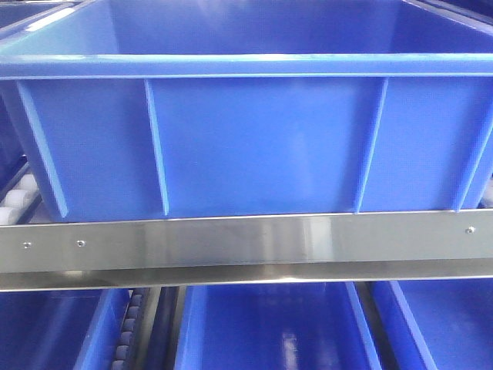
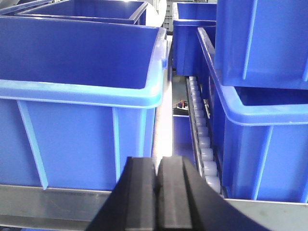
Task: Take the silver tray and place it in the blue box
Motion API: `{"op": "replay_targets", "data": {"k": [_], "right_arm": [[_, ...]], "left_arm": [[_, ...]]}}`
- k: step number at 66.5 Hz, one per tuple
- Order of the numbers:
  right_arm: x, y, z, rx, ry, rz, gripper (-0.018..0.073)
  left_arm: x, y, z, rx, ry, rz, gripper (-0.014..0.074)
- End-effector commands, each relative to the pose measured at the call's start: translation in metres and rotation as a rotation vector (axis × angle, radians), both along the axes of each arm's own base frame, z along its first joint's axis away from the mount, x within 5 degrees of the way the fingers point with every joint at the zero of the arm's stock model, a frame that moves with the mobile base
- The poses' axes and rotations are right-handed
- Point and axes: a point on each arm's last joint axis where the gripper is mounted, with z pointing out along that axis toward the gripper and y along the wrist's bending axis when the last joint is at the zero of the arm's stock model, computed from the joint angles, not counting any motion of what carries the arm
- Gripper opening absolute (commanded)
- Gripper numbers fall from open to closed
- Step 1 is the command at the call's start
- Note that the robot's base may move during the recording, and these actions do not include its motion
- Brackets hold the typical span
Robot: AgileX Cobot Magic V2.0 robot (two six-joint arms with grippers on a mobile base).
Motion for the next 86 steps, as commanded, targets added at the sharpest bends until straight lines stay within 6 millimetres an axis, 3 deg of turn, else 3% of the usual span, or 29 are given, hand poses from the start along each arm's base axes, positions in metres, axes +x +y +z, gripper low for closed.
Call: {"op": "replay_targets", "data": {"k": [1,14,33,60,86], "right_arm": [[-0.004,0.000,0.015,0.003,-0.122,-0.005,0.0055],[-0.004,0.000,0.015,0.003,-0.122,-0.005,0.0055],[-0.004,0.000,0.015,0.003,-0.122,-0.005,0.0055],[-0.004,0.000,0.015,0.003,-0.122,-0.005,0.0055],[-0.004,0.000,0.015,0.003,-0.122,-0.005,0.0055]], "left_arm": [[-0.009,0.007,-0.002,-0.039,-0.016,0.037,-0.0006],[-0.025,0.019,-0.035,-0.059,-0.019,0.147,-0.0006],[-0.028,0.026,-0.073,-0.070,-0.010,0.250,-0.0006],[-0.028,0.027,-0.077,-0.063,0.027,0.268,-0.0006],[-0.034,0.027,-0.073,-0.073,-0.045,0.266,-0.0006]]}}
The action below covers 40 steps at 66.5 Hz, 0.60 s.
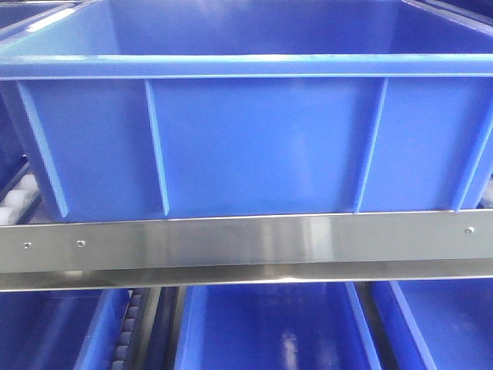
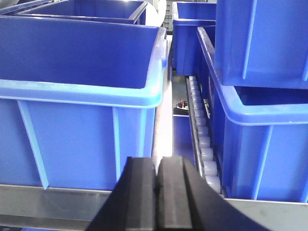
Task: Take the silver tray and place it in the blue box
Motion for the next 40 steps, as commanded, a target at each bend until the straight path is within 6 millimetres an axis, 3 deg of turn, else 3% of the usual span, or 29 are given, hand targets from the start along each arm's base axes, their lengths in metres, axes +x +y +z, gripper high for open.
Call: {"op": "replay_targets", "data": {"k": [1,40], "right_arm": [[-0.0038,-0.0003,0.0149,0.003,-0.122,-0.005,0.0055],[-0.0038,-0.0003,0.0149,0.003,-0.122,-0.005,0.0055]], "left_arm": [[-0.0017,-0.0003,0.0020,-0.010,-0.077,-0.006,-0.0006],[-0.0020,-0.0034,0.0020,-0.015,-0.077,-0.063,-0.0006]]}}
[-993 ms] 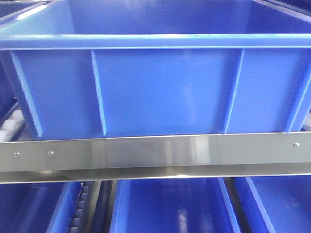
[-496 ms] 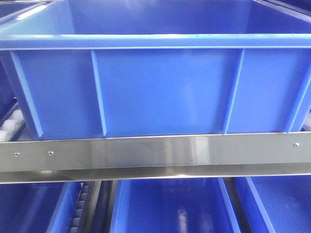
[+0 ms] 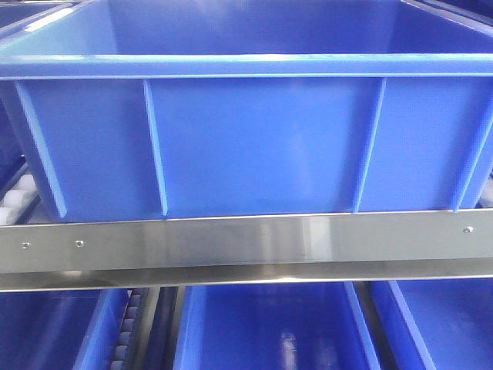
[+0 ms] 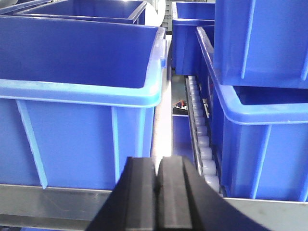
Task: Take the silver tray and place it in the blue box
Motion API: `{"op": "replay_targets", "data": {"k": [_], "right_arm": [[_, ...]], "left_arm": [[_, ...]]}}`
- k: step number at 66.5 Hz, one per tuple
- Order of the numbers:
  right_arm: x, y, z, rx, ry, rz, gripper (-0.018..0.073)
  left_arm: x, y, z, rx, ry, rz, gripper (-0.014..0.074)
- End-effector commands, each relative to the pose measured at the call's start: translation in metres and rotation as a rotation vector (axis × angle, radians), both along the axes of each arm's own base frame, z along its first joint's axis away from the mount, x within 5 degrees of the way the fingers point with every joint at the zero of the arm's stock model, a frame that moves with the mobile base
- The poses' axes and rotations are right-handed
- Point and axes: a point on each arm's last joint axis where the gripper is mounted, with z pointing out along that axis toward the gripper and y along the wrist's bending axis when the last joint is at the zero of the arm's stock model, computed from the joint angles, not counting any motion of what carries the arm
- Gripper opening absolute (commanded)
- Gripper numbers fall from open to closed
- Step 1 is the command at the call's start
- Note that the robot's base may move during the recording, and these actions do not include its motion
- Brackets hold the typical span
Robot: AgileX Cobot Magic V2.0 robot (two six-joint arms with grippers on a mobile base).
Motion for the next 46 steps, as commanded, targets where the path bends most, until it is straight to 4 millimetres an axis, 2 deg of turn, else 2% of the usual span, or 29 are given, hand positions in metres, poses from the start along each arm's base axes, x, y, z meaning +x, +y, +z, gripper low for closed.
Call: {"op": "replay_targets", "data": {"k": [1,46], "right_arm": [[-0.0038,-0.0003,0.0149,0.003,-0.122,-0.005,0.0055],[-0.0038,-0.0003,0.0149,0.003,-0.122,-0.005,0.0055]], "left_arm": [[-0.0018,-0.0019,0.0020,-0.016,-0.076,-0.035,-0.0006],[-0.0016,0.0002,0.0020,-0.015,-0.076,0.003,-0.0006]]}}
